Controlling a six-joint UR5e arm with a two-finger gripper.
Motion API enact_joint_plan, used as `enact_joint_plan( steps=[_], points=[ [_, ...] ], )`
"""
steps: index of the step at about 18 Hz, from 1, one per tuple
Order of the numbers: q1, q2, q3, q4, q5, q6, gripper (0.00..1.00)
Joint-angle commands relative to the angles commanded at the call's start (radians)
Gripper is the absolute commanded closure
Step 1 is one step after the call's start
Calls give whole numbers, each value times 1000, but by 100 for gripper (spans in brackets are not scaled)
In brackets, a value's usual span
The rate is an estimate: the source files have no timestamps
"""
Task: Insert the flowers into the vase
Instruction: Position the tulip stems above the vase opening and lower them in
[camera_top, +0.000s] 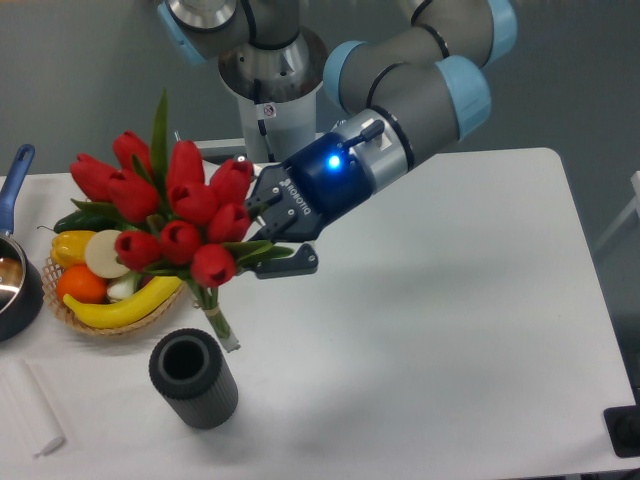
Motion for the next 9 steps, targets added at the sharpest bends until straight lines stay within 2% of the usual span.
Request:
enact_joint_plan(
  steps=[9],
  points=[
    [-41, -35, -6, 0, 2, 12, 66]
  ],
)
